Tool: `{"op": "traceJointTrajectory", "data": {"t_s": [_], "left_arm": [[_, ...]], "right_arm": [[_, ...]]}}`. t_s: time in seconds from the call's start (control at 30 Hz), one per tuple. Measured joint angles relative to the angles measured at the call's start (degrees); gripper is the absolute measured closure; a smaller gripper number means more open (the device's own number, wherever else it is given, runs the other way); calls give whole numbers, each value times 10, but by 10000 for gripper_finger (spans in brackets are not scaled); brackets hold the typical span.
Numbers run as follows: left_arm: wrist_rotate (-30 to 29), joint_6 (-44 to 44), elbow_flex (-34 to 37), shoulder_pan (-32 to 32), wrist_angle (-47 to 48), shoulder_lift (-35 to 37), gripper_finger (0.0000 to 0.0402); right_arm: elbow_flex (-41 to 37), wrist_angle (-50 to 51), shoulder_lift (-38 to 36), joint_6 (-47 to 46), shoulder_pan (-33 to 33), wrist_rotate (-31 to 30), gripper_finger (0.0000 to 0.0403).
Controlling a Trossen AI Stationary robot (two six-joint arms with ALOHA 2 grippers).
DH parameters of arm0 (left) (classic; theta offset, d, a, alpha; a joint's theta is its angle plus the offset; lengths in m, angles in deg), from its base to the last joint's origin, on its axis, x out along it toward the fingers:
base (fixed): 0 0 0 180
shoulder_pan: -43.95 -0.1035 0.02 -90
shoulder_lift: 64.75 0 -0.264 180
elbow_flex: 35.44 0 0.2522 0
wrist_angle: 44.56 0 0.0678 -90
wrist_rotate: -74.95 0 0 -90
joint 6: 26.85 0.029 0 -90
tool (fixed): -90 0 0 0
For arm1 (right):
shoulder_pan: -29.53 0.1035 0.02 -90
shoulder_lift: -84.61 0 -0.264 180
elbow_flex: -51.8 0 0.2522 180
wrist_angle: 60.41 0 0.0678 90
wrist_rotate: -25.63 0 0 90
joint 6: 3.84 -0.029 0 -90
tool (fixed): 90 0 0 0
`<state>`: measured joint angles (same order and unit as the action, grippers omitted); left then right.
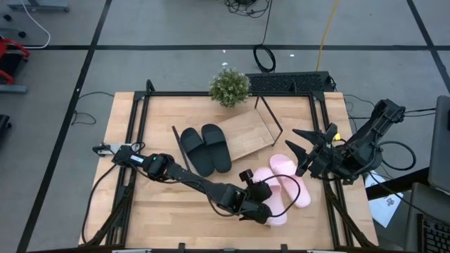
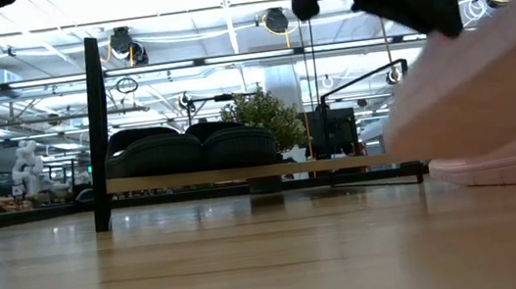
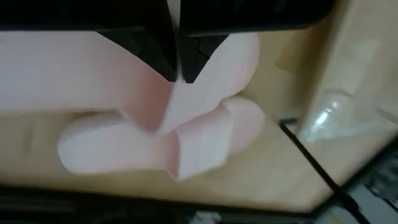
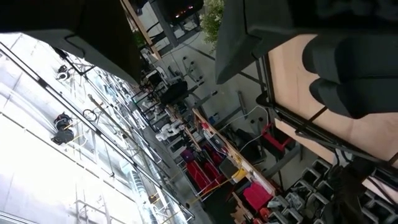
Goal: Pick and place slides into the shelf
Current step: Put the left pair pink slides on the shelf
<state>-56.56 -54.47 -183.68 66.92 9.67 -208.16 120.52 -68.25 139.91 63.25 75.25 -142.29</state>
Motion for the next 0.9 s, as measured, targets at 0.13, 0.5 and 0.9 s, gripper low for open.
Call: {"op": "traceJointTrajectory", "data": {"t_s": [0.13,0.5,0.9], "left_arm": [[-22,25,-1,-1,0,17,401],[-144,123,-2,-16,50,70,401],[-173,99,-2,-84,190,78,401]], "right_arm": [[0,-4,-4,1,0,0,206],[0,-4,-19,-3,0,0,206],[0,-4,-23,-3,0,-2,206]]}}
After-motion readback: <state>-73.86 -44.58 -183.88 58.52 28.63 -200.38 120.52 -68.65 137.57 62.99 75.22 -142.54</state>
